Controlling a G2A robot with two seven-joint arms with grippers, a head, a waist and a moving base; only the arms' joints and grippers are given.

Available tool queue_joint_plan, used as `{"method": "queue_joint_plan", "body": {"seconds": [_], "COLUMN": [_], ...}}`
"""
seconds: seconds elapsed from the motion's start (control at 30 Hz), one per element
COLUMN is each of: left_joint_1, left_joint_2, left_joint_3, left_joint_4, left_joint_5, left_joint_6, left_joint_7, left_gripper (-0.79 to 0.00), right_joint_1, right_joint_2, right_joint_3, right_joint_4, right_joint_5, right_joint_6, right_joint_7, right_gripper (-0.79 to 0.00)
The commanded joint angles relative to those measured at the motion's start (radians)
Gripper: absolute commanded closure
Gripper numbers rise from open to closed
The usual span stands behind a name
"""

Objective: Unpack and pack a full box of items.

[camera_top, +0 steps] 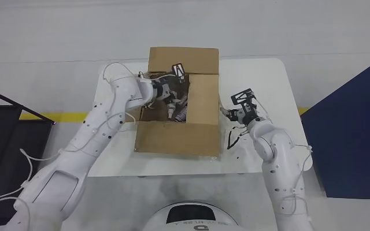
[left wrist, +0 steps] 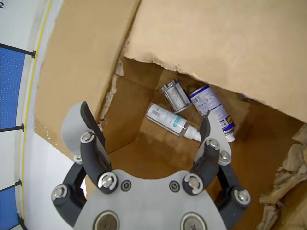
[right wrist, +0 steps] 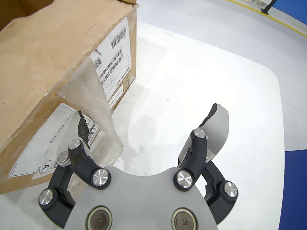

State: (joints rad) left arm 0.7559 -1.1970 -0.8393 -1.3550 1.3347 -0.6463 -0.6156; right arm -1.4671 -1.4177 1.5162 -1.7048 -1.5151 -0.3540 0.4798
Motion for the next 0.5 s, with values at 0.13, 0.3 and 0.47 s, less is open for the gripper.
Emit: {"method": "queue_joint_plan", "body": {"seconds": [0.13,0.3,0.47], "left_joint_1": [-0.045,-0.068,-0.075], "left_joint_2": [-0.035,-0.049,-0.059], "left_joint_3": [0.058,0.046,0.063], "left_joint_4": [0.043,0.035,-0.004], "left_joint_5": [-0.041,-0.072,-0.036], "left_joint_6": [0.051,0.101,0.117], "left_joint_7": [0.044,0.124,0.159], "left_gripper": [-0.785,-0.785,-0.785], "right_joint_1": [0.013,0.006,-0.003], "right_joint_2": [0.007,0.015,0.026], "right_joint_3": [-0.016,-0.007,0.018], "right_joint_4": [0.03,0.041,0.055], "right_joint_5": [-0.005,0.02,0.064], "right_joint_6": [-0.023,-0.069,-0.134], "right_joint_7": [-0.02,-0.053,-0.084], "right_gripper": [-0.785,-0.785,-0.785]}}
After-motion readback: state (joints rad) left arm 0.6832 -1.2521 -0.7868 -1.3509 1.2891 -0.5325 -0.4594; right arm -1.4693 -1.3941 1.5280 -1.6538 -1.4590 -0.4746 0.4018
